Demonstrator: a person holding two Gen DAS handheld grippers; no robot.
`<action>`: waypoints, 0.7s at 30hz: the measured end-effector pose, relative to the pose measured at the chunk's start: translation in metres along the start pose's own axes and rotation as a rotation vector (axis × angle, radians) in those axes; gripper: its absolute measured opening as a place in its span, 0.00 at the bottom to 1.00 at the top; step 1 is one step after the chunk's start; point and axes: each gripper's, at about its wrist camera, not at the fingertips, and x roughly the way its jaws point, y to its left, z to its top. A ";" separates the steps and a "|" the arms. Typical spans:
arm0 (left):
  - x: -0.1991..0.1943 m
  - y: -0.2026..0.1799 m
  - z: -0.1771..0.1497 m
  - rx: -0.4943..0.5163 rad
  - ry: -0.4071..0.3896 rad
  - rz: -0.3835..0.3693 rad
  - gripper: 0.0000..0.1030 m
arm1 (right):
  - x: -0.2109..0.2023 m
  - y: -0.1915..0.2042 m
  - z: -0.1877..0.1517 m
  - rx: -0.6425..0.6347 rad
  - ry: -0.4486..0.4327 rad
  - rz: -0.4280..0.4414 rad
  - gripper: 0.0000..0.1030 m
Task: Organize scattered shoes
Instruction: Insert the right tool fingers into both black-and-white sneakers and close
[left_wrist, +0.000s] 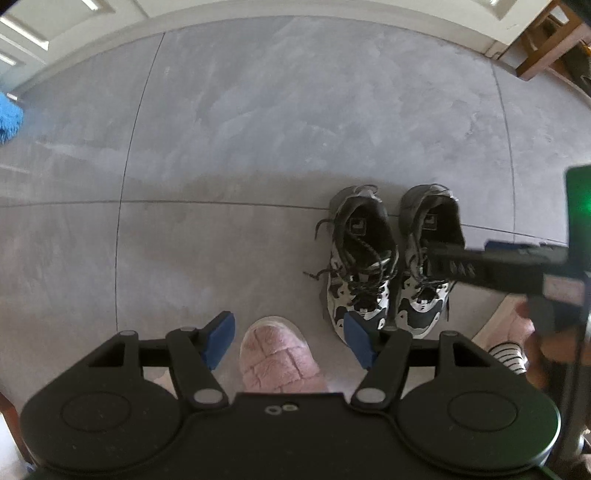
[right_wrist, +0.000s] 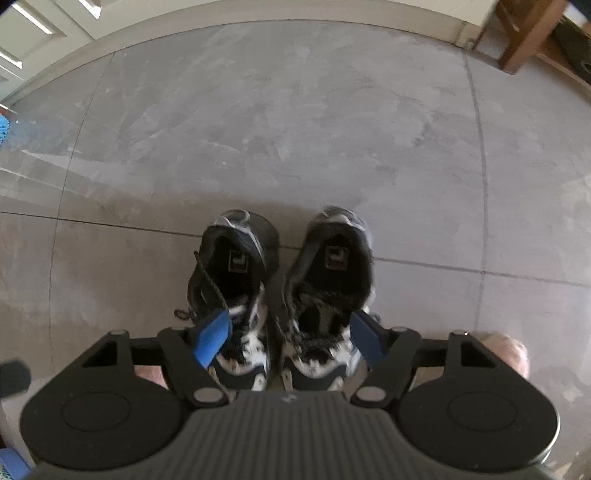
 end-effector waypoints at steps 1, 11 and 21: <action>0.003 0.001 0.000 -0.006 0.002 0.000 0.63 | 0.010 0.001 0.002 -0.002 -0.005 -0.003 0.74; 0.047 0.019 -0.006 -0.074 0.037 -0.006 0.63 | 0.080 0.010 0.001 -0.038 -0.062 -0.064 0.75; 0.065 0.029 -0.018 -0.084 0.071 -0.017 0.63 | 0.115 0.013 -0.003 -0.043 -0.072 -0.101 0.76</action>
